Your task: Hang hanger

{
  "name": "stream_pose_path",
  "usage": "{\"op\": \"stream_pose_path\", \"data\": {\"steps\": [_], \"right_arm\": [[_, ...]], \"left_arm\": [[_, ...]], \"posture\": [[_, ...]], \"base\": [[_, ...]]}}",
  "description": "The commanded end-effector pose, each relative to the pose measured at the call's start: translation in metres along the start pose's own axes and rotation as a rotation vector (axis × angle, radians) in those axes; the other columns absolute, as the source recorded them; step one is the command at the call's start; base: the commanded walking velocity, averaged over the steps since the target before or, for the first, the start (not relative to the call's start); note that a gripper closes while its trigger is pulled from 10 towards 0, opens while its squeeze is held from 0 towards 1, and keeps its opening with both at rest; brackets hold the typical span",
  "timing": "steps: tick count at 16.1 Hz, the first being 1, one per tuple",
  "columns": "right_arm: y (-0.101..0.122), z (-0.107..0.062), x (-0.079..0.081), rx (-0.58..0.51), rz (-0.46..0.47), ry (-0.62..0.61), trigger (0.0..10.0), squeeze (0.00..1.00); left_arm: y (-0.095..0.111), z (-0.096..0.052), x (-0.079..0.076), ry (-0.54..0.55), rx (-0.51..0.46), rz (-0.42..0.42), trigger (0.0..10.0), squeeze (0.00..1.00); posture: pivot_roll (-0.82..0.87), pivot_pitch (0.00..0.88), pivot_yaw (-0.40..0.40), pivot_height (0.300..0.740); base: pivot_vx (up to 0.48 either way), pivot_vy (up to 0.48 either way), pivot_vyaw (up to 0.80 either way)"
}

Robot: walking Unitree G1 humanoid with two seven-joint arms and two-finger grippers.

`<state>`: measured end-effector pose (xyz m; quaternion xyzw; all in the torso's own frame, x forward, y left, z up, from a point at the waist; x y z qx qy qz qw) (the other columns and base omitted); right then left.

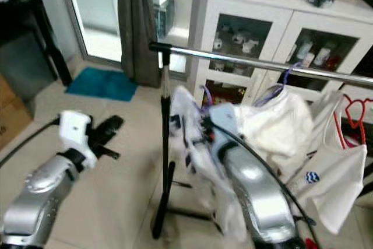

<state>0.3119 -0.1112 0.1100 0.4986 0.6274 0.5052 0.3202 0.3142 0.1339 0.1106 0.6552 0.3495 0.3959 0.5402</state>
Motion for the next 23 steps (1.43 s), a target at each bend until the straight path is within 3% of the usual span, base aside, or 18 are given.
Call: {"op": "stream_pose_path", "data": {"steps": [1, 4, 8, 10, 12, 14, 19, 21, 23], "right_arm": [[0.001, -0.005, 0.003, 0.004, 0.0, 0.019, 10.0, 0.0], [-0.005, -0.015, 0.003, 0.018, -0.012, 0.011, 10.0, 0.0], [-0.003, -0.016, -0.028, 0.024, 0.028, -0.201, 10.0, 0.0], [0.003, -0.013, -0.027, 0.001, 0.042, -0.186, 10.0, 0.0], [0.015, -0.002, -0.01, -0.026, 0.047, -0.108, 10.0, 0.0], [0.02, 0.006, -0.002, -0.035, 0.042, -0.1, 10.0, 0.0], [0.061, 0.034, -0.002, -0.138, 0.039, -0.175, 10.0, 0.0], [0.091, 0.063, -0.003, -0.178, 0.04, -0.223, 10.0, 0.0], [0.095, 0.073, -0.004, -0.172, 0.039, -0.233, 10.0, 0.0]], "left_arm": [[-0.001, -0.001, -0.005, -0.021, 0.002, -0.006, 10.0, 0.0], [-0.004, -0.003, -0.003, -0.033, 0.015, -0.001, 10.0, 0.0], [-0.002, -0.002, -0.01, -0.126, 0.012, 0.031, 10.0, 0.0], [0.001, -0.003, -0.016, -0.184, -0.002, 0.036, 10.0, 0.0], [0.006, -0.005, -0.025, -0.273, -0.017, 0.053, 10.0, 0.0], [0.009, -0.005, -0.027, -0.31, -0.025, 0.076, 10.0, 0.0], [0.013, -0.003, -0.025, -0.351, -0.025, 0.128, 10.0, 0.0], [0.033, 0.002, -0.031, -0.438, -0.082, 0.158, 10.0, 0.0], [0.037, 0.004, -0.03, -0.447, -0.091, 0.171, 10.0, 0.0]], "posture": [[-0.08, 0.0, -0.034, 0.74], [-0.09, 0.0, -0.013, 0.74], [-0.1, 0.0, 0.004, 0.74], [-0.1, 0.0, 0.005, 0.74], [-0.09, 0.0, 0.005, 0.74], [-0.1, 0.0, 0.01, 0.74], [-0.09, 0.0, 0.016, 0.74], [-0.07, 0.0, 0.008, 0.74], [-0.07, 0.0, 0.009, 0.74]], "base": [[0.0, 0.0, 0.0], [0.0, 0.0, 0.0], [0.0, 0.0, 0.0], [0.0, 0.0, 0.0], [0.0, 0.0, 0.0], [0.0, 0.0, 0.0], [0.0, 0.0, 0.0], [0.0, 0.0, 0.0], [0.0, 0.0, 0.0]]}}
Point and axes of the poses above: a point about 5 cm out from each wrist's last joint towards the gripper, its own z axis pointing out of the wrist towards the gripper, its own y axis along the axis of the wrist's last joint, x = y × z, the point moved 6 cm from there along z, pointing out of the wrist towards the gripper, and after that the axes turned 10 degrees about z, right-handed, at the moved point
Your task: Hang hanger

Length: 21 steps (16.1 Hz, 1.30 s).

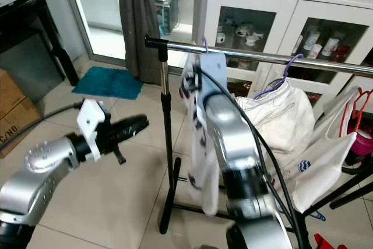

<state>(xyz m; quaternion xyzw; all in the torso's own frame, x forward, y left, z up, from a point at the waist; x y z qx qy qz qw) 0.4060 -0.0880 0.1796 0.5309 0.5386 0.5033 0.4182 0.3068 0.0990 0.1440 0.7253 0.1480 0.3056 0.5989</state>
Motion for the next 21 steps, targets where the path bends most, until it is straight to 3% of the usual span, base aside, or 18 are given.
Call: {"op": "stream_pose_path", "data": {"steps": [1, 3, 7, 10, 11, 12, 15, 17, 21], "right_arm": [[0.0, 0.006, -0.005, 0.001, 0.014, -0.021, 10.0, 0.0], [-0.009, 0.033, -0.006, 0.082, 0.048, -0.042, 10.0, 0.0], [-0.012, 0.052, -0.002, 0.13, 0.043, -0.034, 10.0, 0.0], [-0.02, 0.057, 0.003, 0.185, 0.02, -0.012, 10.0, 0.0], [-0.026, 0.056, 0.007, 0.212, 0.021, 0.019, 10.0, 0.23], [-0.031, 0.055, 0.008, 0.22, 0.015, 0.038, 10.0, 1.0], [-0.026, 0.051, 0.012, 0.162, 0.023, 0.121, 10.0, 1.0], [-0.004, 0.033, 0.013, 0.04, 0.08, 0.228, 10.0, 1.0], [0.016, -0.01, 0.005, -0.077, 0.145, 0.325, 10.0, 1.0]], "left_arm": [[0.0, 0.0, 0.0, -0.012, 0.004, -0.001, 10.0, 0.0], [0.001, -0.002, 0.001, -0.019, 0.005, 0.002, 10.0, 0.0], [0.001, -0.004, 0.003, -0.03, 0.013, 0.011, 10.0, 0.0], [0.001, -0.005, 0.002, -0.037, 0.021, 0.016, 10.0, 0.0], [0.0, -0.007, 0.002, -0.032, 0.024, 0.013, 10.0, 0.0], [-0.001, -0.008, 0.002, -0.02, 0.025, 0.001, 10.0, 0.0], [-0.001, -0.008, 0.001, 0.021, 0.004, -0.035, 10.0, 0.0], [-0.001, -0.01, 0.0, 0.065, -0.018, -0.046, 10.0, 0.0], [-0.004, -0.016, 0.001, 0.116, -0.026, -0.059, 10.0, 0.0]], "posture": [[-0.07, 0.0, 0.009, 0.74], [-0.07, 0.0, 0.013, 0.74], [-0.05, 0.0, 0.015, 0.74], [-0.04, 0.0, 0.006, 0.74], [-0.04, 0.0, 0.004, 0.74], [-0.04, 0.0, 0.003, 0.74], [-0.05, 0.0, 0.007, 0.74], [-0.07, 0.0, 0.016, 0.74], [-0.08, 0.0, 0.016, 0.74]], "base": [[0.0, 0.0, 0.0], [0.0, 0.0, 0.0], [0.0, 0.0, 0.0], [0.0, 0.0, 0.0], [0.0, 0.0, 0.0], [0.0, 0.0, 0.0], [0.0, 0.0, 0.0], [0.0, 0.0, 0.0], [0.0, 0.0, 0.0]]}}
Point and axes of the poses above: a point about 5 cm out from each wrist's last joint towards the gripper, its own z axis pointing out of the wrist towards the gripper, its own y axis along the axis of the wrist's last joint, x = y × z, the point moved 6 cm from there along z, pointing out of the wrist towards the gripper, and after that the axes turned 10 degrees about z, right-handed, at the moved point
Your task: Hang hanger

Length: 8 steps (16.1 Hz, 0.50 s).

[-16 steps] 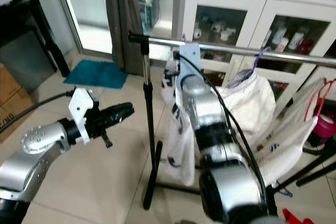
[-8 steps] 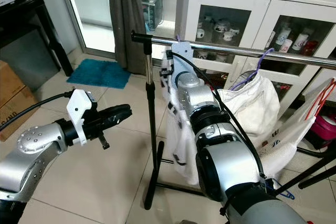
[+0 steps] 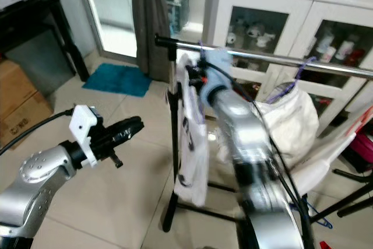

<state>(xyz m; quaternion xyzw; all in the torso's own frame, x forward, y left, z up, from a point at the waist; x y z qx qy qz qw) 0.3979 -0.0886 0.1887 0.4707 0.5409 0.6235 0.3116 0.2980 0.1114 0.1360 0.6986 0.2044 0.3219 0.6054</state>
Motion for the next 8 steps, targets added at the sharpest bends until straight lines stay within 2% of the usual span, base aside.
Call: {"op": "stream_pose_path", "data": {"steps": [1, 2, 3, 4, 5, 6, 8], "right_arm": [[0.012, -0.008, 0.008, -0.038, -0.011, 0.046, 10.0, 1.0], [0.016, -0.017, 0.012, -0.066, -0.019, 0.066, 10.0, 1.0], [0.02, -0.041, 0.015, -0.155, -0.052, 0.063, 10.0, 0.0], [-0.003, -0.067, 0.022, -0.084, 0.027, 0.121, 10.0, 0.0], [-0.016, -0.079, 0.021, -0.048, 0.067, 0.12, 10.0, 0.0], [-0.027, -0.087, 0.011, -0.042, 0.08, 0.023, 10.0, 0.0], [-0.038, -0.095, 0.006, -0.037, 0.079, -0.038, 10.0, 0.0]], "left_arm": [[0.005, -0.002, 0.004, 0.03, -0.016, 0.013, 10.0, 0.0], [0.005, -0.002, 0.006, 0.056, -0.016, 0.011, 10.0, 0.0], [-0.005, -0.007, 0.022, 0.199, 0.032, -0.016, 10.0, 0.0], [-0.008, -0.016, 0.036, 0.332, 0.033, -0.032, 10.0, 0.0], [-0.009, -0.02, 0.038, 0.368, 0.033, -0.023, 10.0, 0.0], [-0.009, -0.022, 0.038, 0.391, 0.038, -0.017, 10.0, 0.0], [-0.005, -0.02, 0.033, 0.401, 0.028, -0.012, 10.0, 0.0]], "posture": [[-0.08, 0.0, 0.014, 0.74], [-0.07, 0.0, 0.01, 0.74], [-0.08, 0.0, 0.011, 0.74], [-0.09, 0.0, 0.006, 0.74], [-0.08, 0.0, -0.004, 0.74], [-0.07, 0.0, -0.016, 0.74], [-0.07, 0.0, -0.029, 0.74]], "base": [[0.0, 0.0, 0.0], [0.0, 0.0, 0.0], [0.0, 0.0, 0.0], [0.0, 0.0, 0.0], [0.0, 0.0, 0.0], [0.0, 0.0, 0.0], [0.0, -0.313, 0.0]]}}
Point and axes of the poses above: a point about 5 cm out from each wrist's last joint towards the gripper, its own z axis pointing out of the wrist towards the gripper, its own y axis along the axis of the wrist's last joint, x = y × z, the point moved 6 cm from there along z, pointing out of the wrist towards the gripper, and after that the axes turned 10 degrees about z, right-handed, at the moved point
